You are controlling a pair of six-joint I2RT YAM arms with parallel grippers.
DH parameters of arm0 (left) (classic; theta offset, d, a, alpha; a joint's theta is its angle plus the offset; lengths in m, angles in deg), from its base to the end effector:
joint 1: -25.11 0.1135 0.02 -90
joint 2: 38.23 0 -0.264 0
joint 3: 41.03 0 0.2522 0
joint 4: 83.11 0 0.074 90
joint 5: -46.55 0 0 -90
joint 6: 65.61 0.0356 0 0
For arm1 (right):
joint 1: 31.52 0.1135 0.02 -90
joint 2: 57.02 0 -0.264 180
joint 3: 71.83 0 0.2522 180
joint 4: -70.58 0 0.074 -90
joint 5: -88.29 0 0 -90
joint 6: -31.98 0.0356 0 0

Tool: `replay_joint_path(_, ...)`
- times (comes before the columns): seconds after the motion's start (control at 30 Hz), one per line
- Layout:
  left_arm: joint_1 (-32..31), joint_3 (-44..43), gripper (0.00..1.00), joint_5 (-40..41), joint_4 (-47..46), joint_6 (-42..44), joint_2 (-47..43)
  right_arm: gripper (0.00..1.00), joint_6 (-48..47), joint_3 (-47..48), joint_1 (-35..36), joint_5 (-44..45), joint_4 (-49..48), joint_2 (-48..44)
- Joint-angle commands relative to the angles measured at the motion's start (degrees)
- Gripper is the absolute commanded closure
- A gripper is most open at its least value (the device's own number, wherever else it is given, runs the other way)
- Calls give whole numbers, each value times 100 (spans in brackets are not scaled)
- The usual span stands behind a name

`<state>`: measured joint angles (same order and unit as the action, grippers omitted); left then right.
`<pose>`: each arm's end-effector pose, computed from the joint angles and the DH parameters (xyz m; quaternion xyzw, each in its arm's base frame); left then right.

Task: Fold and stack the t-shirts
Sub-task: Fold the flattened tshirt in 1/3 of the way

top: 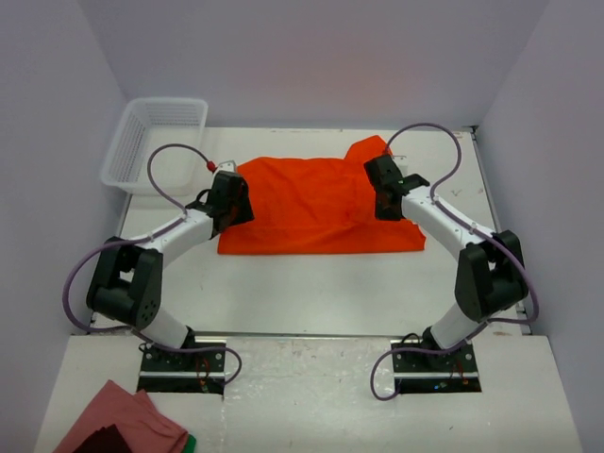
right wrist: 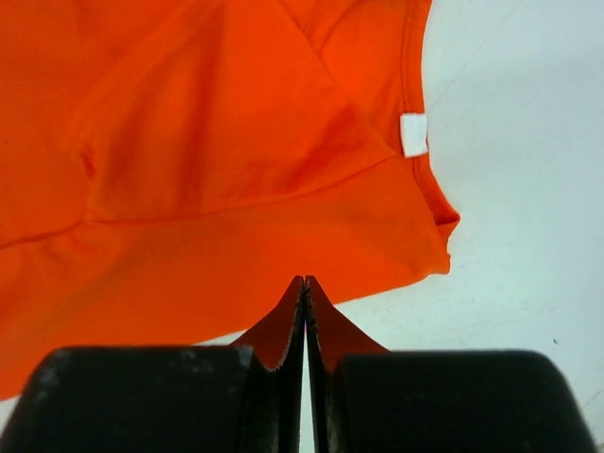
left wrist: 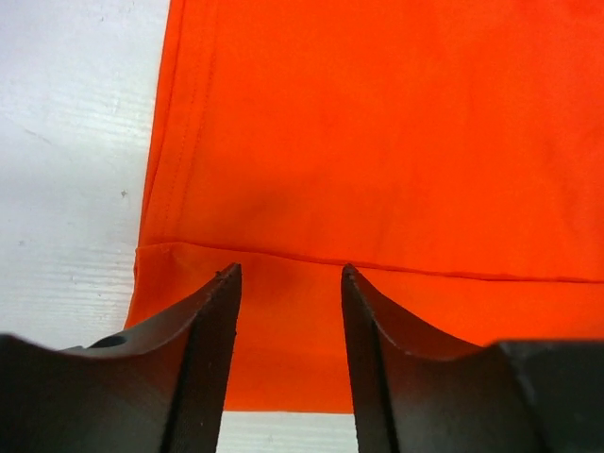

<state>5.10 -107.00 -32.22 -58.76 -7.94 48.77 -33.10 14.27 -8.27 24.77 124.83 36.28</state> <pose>0.3013 -0.1023 0.2091 -0.1357 0.9114 -0.0854 0.3790 0.3150 0.1181 0.2525 0.0702 0.9424 -0.1047 0.3097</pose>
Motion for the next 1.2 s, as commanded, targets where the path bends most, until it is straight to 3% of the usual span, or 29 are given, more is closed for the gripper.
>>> replay_joint_path(0.0, -3, -361, 51, 300, 303, 184, 247, 100, 100, -184, 22, -196, -147, -364)
replay_joint_path(0.03, -3, -308, 50, 397, 295, 193, 273, 83, 91, -211, 31, -205, -199, -452)
replay_joint_path(0.13, -3, -229, 48, 705, 356, 166, 335, 47, 47, -264, 31, -380, -226, -497)
replay_joint_path(0.3, -3, -97, 48, 1030, 453, 0, 370, 46, 12, -325, 31, -477, -366, -418)
replay_joint_path(0.37, -3, -88, 51, 1232, 549, -53, 405, 56, -14, -352, 31, -495, -410, -313)
replay_joint_path(0.4, -3, -79, 51, 1277, 584, -79, 423, 66, -6, -360, 31, -495, -402, -286)
replay_joint_path(0.43, -3, -71, 54, 1303, 585, -80, 466, 96, 29, -404, 31, -521, -436, -268)
replay_joint_path(0.47, -3, -70, 55, 1373, 593, -80, 502, 100, 30, -431, 31, -573, -471, -242)
replay_joint_path(0.6, -3, -132, 67, 1225, 629, -141, 651, 100, 83, -493, -13, -679, -482, 3)
replay_joint_path(0.67, -20, -62, 94, 1006, 541, -185, 581, 100, 65, -247, -22, -715, -384, 371)
replay_joint_path(0.7, -29, -44, 100, 918, 523, -203, 459, 100, 56, -168, -30, -714, -340, 495)
replay_joint_path(0.93, -354, 97, 100, 521, 444, -343, 54, 100, 328, 70, -13, -1355, -577, 1085)
replay_joint_path(1.17, -363, 17, 100, 697, 330, -238, 405, 100, 539, 132, 92, -1374, -569, 1463)
